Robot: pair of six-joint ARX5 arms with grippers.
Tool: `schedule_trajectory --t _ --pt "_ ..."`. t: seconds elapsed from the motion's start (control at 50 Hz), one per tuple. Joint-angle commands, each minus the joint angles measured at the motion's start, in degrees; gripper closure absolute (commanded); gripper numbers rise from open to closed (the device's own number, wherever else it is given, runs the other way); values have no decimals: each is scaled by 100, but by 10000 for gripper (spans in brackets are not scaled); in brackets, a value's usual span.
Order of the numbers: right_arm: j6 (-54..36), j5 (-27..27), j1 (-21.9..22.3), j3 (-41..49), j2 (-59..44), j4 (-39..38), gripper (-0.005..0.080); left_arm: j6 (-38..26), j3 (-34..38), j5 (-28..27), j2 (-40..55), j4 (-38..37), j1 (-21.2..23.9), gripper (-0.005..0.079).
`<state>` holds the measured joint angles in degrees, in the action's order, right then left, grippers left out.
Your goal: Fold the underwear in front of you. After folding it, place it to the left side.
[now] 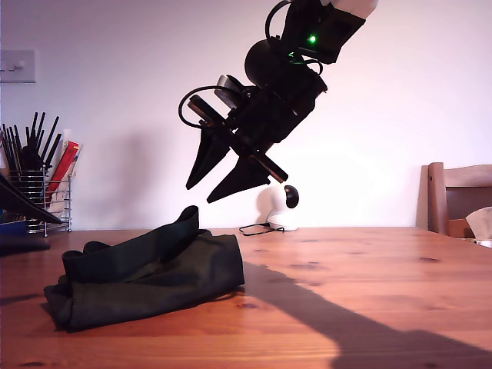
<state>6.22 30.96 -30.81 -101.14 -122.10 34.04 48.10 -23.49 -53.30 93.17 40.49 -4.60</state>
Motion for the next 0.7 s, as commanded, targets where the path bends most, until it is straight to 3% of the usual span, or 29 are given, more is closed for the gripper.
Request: schedule_trajectory --t 0.0,0.1,0.24,0.46,0.6,0.68 --pt "-66 20 -15 13 -68 9 430 -284 -85 -90 -127 304 289 615" --pt "-197 22 17 13 -68 109 484 -525 -197 -94 -378 675 658 743" --pt "-273 11 98 13 -68 295 774 -798 -457 -179 -555 529 1198 763" --pt "-352 15 326 13 -68 444 765 -1685 -614 245 -542 -334 1843 763" --pt "-376 118 470 13 -61 442 765 -3032 -835 647 -542 -1408 2081 764" --pt "-391 214 529 13 -61 444 765 -3825 -990 1174 -542 -2044 2199 764"
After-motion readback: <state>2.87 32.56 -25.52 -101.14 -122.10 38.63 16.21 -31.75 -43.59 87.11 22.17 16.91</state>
